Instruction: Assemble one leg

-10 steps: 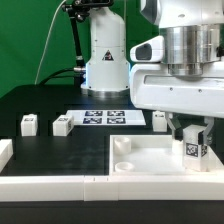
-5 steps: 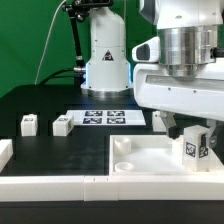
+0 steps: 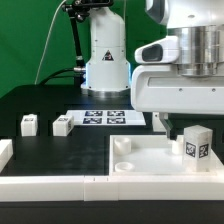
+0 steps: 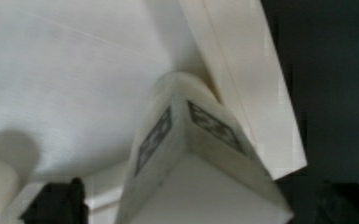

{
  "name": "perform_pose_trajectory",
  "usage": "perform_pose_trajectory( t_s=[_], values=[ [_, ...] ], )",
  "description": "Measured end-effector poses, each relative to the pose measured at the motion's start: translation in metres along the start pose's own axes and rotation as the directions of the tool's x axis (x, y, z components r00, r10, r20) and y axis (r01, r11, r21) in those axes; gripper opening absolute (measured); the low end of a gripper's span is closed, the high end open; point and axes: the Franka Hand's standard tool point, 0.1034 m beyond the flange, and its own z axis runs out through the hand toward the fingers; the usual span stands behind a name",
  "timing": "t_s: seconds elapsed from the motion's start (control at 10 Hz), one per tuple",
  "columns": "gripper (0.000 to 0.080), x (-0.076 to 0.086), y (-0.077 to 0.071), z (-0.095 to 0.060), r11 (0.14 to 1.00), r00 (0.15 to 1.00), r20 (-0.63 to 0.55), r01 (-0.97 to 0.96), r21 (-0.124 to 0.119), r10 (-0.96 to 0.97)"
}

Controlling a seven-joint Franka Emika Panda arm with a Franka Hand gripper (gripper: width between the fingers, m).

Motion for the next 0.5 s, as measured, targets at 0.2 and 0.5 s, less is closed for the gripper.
perform_pose_trajectory(
  t_s=[0.2, 0.5],
  values=[
    [0.0648, -0.0014, -0.0013, 0.0014, 0.980, 0.980, 0.005, 0.199, -0.005, -0.199],
    [0.0648, -0.0017, -0.0002, 0.0032, 0.869, 0.869, 0.012, 0.494, -0.034, -0.494]
  ],
)
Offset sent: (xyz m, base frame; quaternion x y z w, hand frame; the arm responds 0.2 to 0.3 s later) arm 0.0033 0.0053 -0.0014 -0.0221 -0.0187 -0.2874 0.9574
